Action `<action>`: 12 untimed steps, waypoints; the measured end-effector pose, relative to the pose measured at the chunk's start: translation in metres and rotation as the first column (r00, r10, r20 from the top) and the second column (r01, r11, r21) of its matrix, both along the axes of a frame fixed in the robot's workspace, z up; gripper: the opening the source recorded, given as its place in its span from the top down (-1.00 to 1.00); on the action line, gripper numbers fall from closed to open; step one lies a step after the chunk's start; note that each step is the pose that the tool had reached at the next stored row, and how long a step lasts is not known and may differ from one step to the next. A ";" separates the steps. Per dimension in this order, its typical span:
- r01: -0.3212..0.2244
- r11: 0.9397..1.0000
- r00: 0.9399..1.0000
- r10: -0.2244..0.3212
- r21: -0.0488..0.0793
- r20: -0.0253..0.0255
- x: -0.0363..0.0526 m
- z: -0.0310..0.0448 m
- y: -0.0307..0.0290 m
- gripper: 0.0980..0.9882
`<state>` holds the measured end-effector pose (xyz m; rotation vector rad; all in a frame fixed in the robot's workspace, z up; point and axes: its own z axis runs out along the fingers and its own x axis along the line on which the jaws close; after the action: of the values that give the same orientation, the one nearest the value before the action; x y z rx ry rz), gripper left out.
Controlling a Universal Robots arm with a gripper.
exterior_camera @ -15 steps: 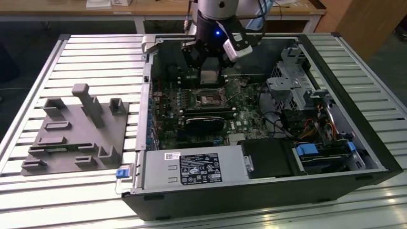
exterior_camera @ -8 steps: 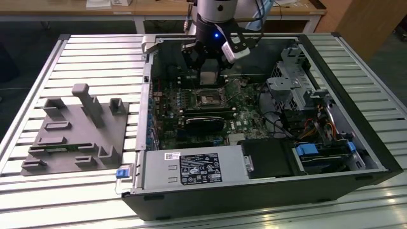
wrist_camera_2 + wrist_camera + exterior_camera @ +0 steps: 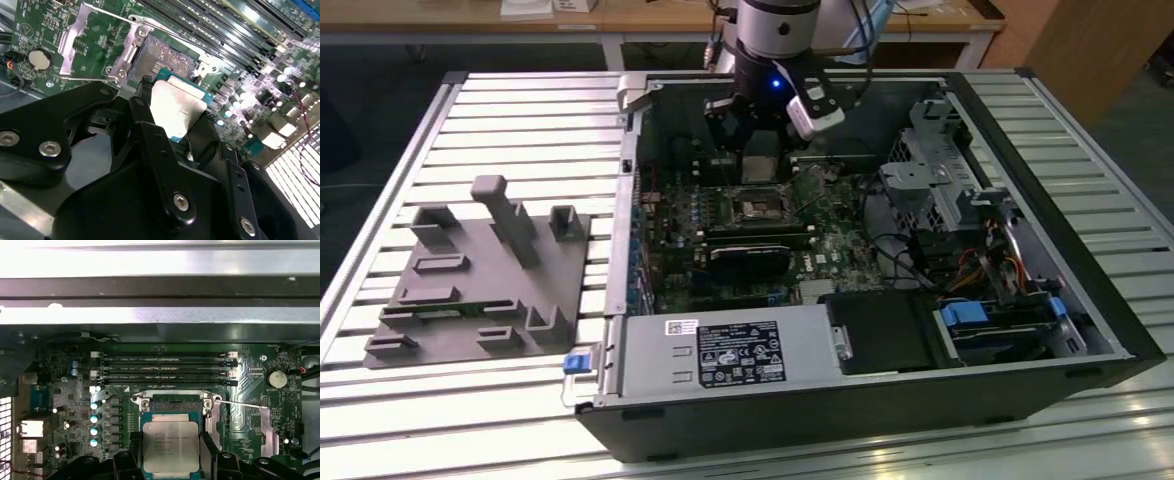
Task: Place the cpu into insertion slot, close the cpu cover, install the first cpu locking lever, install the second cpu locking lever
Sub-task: 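Place the cpu into insertion slot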
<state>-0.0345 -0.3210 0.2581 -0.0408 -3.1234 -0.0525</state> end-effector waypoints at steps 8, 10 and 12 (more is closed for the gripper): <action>0.000 1.000 1.000 0.000 -0.006 0.000 0.0055 -0.0126 0.0016 0.00; 0.000 1.000 1.000 0.000 -0.006 0.000 0.0063 -0.0161 0.0017 0.00; 0.000 1.000 1.000 0.000 -0.007 0.000 0.0067 -0.0191 0.0017 0.00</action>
<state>-0.0278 -0.3193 0.2389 -0.0410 -3.1237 -0.0414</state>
